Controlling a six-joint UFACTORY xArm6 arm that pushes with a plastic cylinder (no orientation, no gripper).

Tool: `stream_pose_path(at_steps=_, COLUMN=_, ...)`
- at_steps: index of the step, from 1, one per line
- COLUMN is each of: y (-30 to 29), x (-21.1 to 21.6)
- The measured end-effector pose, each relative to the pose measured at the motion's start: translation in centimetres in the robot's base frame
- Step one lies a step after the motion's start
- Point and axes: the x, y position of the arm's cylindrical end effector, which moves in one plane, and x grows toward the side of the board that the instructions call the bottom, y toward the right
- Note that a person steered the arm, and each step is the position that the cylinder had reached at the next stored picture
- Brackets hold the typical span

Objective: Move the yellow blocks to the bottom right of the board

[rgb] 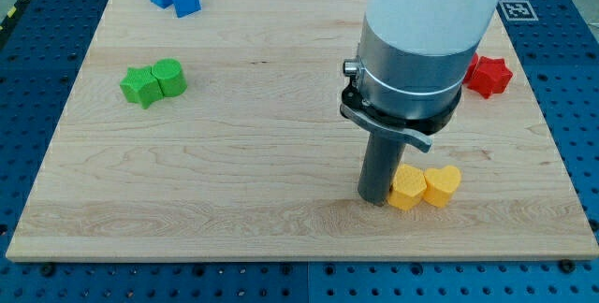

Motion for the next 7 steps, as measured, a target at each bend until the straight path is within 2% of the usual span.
stream_pose_path(at_steps=3, y=6.6, x=-0.3)
stream_pose_path(at_steps=7, y=11.9, x=-7.3)
